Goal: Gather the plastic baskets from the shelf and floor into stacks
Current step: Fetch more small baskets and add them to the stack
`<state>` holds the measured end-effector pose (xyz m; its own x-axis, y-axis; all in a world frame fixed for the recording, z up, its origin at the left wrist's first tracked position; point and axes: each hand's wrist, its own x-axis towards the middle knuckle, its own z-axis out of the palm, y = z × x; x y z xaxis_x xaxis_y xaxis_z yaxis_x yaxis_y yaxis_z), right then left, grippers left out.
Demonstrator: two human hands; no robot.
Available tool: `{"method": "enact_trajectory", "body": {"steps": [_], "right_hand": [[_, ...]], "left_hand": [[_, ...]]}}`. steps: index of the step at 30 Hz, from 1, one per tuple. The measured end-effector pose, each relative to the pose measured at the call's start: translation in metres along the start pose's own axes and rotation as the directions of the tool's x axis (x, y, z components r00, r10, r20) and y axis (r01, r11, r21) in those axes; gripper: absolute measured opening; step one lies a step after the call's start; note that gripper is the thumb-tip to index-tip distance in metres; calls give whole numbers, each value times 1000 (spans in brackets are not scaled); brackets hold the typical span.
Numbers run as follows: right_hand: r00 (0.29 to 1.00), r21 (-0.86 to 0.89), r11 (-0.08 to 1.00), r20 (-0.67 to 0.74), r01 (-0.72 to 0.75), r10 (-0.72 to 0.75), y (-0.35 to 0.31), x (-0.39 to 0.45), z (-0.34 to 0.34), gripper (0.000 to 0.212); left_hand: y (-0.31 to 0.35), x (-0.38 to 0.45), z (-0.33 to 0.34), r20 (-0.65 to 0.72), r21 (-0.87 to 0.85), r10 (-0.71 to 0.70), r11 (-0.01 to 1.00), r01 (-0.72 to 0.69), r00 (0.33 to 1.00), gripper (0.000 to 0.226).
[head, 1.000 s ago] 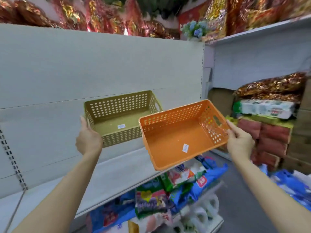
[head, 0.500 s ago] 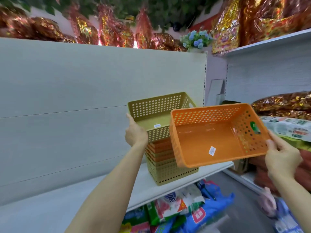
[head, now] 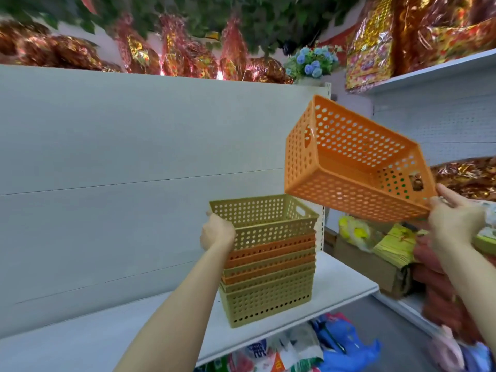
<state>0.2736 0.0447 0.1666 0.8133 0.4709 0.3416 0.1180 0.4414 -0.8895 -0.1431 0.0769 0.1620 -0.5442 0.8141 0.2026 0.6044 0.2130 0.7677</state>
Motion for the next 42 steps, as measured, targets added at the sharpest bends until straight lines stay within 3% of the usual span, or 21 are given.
{"method": "enact_trajectory", "body": {"steps": [2, 4, 7, 10, 13, 15, 19, 22, 28, 31, 37, 42], "right_hand": [[999, -64, 997, 26, 42, -40, -25, -11, 23, 34], [990, -75, 997, 138, 32, -22, -39, -18, 55, 37], [964, -160, 981, 258, 112, -68, -33, -16, 104, 38], [925, -272, 941, 368, 200, -91, -19, -26, 149, 32], [877, -293, 928, 476, 231, -68, -14, -57, 179, 31], [848, -317, 920, 530, 231, -30, -4, -69, 193, 28], [810, -384, 912, 576, 147, 111, 18, -71, 204, 26], [796, -387, 915, 587, 115, 149, 23, -63, 202, 25], [806, -397, 894, 588, 208, 73, 21, -54, 201, 28], [780, -426, 852, 624, 303, 35, 26, -64, 194, 28], [821, -456, 810, 568, 370, -55, 30, -61, 178, 28], [783, -489, 758, 620, 431, -46, 36, -60, 178, 28]], "left_hand": [[-3, -3, 1, -6, 135, -27, 991, 28, 1000, 44], [-8, -6, 4, 12, 243, -13, 970, 10, 1000, 40], [-24, 2, 16, 98, 212, -10, 977, -11, 995, 47], [-30, -4, 11, 41, -209, -51, 976, 58, 998, 70], [-11, -15, -9, -38, -690, 15, 723, -37, 999, 65], [2, -18, -21, -2, -767, 139, 635, -91, 990, 54], [6, -1, -23, 94, -583, 282, 793, -177, 955, 53], [10, 4, -19, 93, -572, 275, 802, -175, 957, 49], [2, 4, -7, 160, -510, 229, 852, -118, 960, 39], [-16, 8, 3, 138, -495, 181, 864, -90, 974, 53], [-22, 0, 13, 52, -394, 188, 906, -153, 981, 40], [-26, 1, 18, -23, -282, 205, 938, -203, 979, 60]]}}
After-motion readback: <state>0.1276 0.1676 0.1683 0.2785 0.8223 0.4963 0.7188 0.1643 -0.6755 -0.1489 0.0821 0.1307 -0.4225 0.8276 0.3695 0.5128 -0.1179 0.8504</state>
